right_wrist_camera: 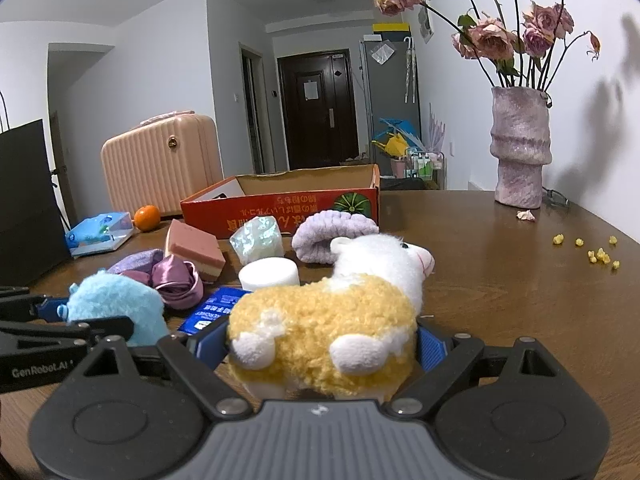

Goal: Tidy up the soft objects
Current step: 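Lift and carry both plushes toward the open cardboard box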

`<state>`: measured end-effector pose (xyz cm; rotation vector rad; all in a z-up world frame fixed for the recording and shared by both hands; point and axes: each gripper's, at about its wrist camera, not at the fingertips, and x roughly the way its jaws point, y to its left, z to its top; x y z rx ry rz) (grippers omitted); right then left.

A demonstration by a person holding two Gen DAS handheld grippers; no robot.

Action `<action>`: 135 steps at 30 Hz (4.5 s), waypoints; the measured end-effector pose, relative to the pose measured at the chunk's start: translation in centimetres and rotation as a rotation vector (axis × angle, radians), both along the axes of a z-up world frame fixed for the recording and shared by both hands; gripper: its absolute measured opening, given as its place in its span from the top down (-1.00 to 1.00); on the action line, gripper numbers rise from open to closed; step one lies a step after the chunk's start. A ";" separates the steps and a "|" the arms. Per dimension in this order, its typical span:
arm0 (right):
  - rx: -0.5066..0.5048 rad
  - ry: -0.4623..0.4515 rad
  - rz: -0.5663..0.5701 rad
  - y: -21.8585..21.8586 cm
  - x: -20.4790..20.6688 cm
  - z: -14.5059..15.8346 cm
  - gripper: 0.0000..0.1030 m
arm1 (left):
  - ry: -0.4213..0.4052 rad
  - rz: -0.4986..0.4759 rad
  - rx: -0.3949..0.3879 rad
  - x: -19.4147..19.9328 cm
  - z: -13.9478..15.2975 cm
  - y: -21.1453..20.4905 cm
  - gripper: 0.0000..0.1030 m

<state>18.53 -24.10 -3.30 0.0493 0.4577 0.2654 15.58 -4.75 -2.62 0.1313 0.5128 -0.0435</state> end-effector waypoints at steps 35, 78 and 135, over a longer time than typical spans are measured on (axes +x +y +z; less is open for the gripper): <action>-0.068 -0.156 0.042 4.6 3.1 4.8 -0.76 | -0.189 0.002 -0.019 3.3 5.4 2.3 0.11; -0.093 -0.202 0.014 7.7 16.5 4.8 -0.76 | -0.241 0.035 -0.046 16.9 6.2 5.7 0.11; -0.066 -0.050 0.012 9.7 34.5 3.9 -0.77 | -0.082 0.125 -0.064 37.2 4.1 8.9 0.11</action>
